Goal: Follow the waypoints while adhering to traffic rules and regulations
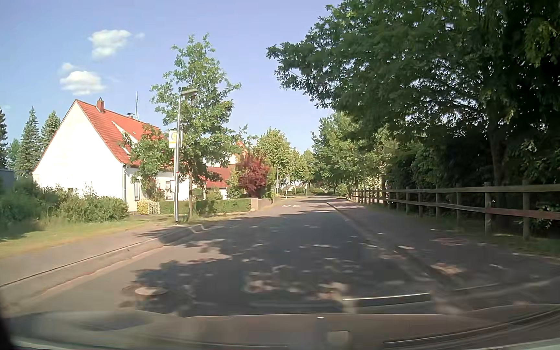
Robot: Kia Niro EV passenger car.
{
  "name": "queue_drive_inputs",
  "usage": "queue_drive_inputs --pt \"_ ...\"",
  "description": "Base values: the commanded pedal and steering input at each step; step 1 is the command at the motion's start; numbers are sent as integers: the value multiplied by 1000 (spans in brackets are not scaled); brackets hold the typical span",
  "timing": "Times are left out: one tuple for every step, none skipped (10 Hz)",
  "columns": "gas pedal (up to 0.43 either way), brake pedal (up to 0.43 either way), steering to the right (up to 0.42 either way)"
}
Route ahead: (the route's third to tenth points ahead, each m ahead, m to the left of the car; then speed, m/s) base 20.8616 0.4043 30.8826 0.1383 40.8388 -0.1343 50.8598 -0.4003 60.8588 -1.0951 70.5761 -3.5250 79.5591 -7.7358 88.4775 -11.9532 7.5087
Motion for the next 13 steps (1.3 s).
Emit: queue_drive_inputs --pt "138 6 8" --pt "138 6 8" --pt "138 6 9" --pt "138 6 9" --pt "138 6 9" --pt "138 6 9" --pt "138 6 9" --pt "138 6 9" --pt "138 6 9" --pt "138 6 9" --pt "138 6 7" --pt "138 6 7" --pt "138 6 7"
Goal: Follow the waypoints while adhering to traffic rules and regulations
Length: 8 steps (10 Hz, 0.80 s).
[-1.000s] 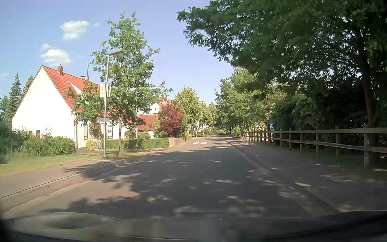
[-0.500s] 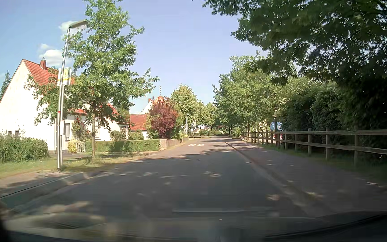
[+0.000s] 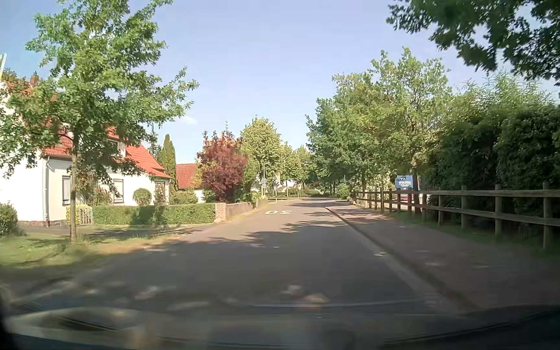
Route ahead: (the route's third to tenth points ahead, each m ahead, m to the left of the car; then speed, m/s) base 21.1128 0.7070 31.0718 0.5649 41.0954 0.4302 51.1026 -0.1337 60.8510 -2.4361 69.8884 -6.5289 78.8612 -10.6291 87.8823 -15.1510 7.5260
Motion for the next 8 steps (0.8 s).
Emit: queue_drive_inputs --pt "130 6 5" --pt "130 6 3" --pt "118 6 2" --pt "118 6 2" --pt "118 6 2" --pt "118 6 2" --pt "118 6 1" --pt "118 6 0"
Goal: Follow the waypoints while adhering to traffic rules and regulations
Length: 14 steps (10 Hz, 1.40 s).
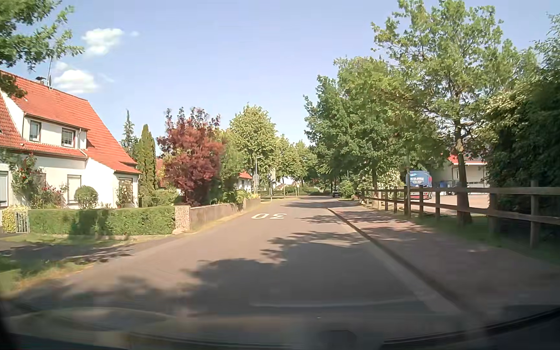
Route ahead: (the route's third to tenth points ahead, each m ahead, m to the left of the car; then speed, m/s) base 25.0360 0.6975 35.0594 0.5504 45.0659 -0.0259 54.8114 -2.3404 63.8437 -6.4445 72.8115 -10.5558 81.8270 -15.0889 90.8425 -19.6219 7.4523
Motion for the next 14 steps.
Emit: queue_drive_inputs --pt "118 6 -1" --pt "118 6 1" --pt "118 6 7" --pt "110 6 7" --pt "98 6 7" --pt "87 6 7" --pt "59 6 7" --pt "47 6 7" --pt "28 6 7" --pt "28 6 5" --pt "28 6 3" --pt "28 6 2" --pt "28 6 2" --pt "39 6 3"
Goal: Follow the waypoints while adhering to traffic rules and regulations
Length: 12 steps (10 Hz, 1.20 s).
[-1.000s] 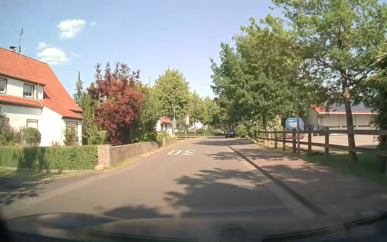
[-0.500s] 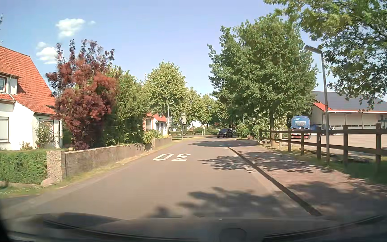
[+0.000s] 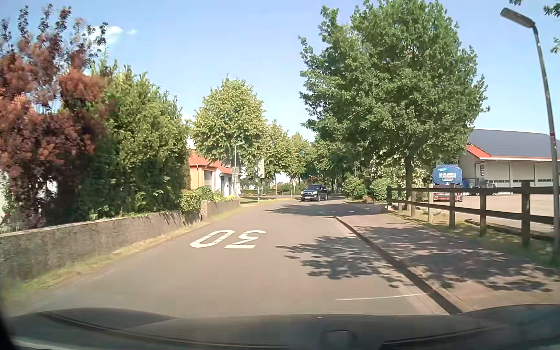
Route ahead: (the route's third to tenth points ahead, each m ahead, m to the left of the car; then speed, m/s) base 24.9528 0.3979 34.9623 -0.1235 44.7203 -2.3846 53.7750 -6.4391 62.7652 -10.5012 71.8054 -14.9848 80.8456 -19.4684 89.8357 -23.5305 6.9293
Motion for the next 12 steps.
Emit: queue_drive_inputs --pt "59 6 2" --pt "59 6 2" --pt "67 6 2" --pt "67 6 2" --pt "79 6 2" --pt "79 6 2" --pt "87 6 2" --pt "110 6 2" --pt "118 6 2" --pt "118 6 1" --pt "118 6 1" --pt "118 6 1"
